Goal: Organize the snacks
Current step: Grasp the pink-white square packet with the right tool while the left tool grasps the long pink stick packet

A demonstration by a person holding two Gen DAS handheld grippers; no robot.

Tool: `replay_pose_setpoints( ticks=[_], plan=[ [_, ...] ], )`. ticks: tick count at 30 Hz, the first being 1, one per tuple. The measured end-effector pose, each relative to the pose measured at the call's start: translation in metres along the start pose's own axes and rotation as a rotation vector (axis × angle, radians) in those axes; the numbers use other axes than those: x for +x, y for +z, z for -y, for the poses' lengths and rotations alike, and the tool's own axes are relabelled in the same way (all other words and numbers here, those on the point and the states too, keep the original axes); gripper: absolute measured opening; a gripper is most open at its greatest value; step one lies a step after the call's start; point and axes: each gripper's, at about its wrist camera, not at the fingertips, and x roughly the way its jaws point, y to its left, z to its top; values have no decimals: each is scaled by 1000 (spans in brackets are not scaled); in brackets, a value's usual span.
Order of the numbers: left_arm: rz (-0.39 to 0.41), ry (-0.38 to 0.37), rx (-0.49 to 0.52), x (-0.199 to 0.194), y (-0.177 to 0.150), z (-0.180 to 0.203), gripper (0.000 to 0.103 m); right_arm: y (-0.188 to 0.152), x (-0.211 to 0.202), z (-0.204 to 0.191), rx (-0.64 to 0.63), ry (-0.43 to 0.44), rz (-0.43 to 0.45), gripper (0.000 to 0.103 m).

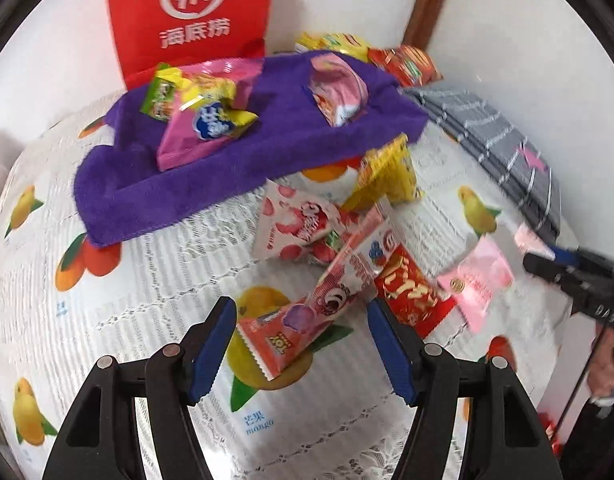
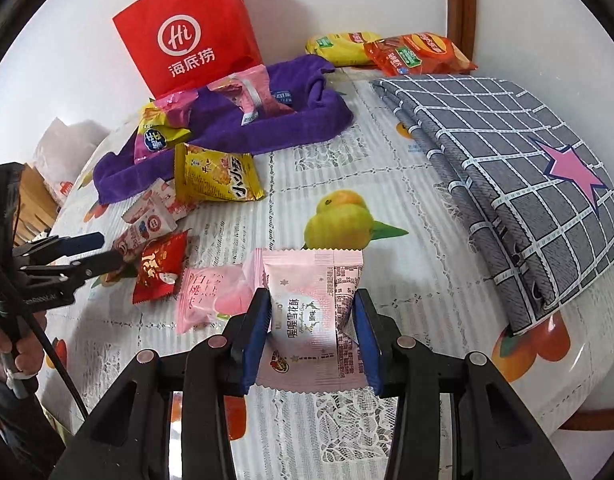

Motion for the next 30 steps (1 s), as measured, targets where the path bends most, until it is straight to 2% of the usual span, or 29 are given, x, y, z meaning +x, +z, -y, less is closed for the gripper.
replay_pose_setpoints(
  ticks=[4,9,12,13,14,16,17,23,30],
  plan=[
    [-19,-16,34,12,0,4,66,0,4,1,0,4,-11,42],
    [-24,4,65,24,7,11,62,3,8,0,-14,-10,-14,42],
    [-19,29,84,29,10,15,51,5,9,0,-17,-14,-15,42],
    [-15,50,95,29,10,17,43,5,9,-1,-19,-15,-16,42],
    [-13,60,99,28,10,17,39,6,8,-1,-21,-15,-16,42],
    [-14,32,75,25,11,14,24,6,7,-2,-26,-17,-16,42],
    [-14,6,52,22,11,11,22,6,7,-3,-29,-18,-16,42],
    [40,-47,-28,-6,5,-1,19,8,2,-12,-39,-11,-1,42],
    [83,-47,-139,-31,-2,-22,19,15,-5,-23,-65,-13,16,42]
  ],
)
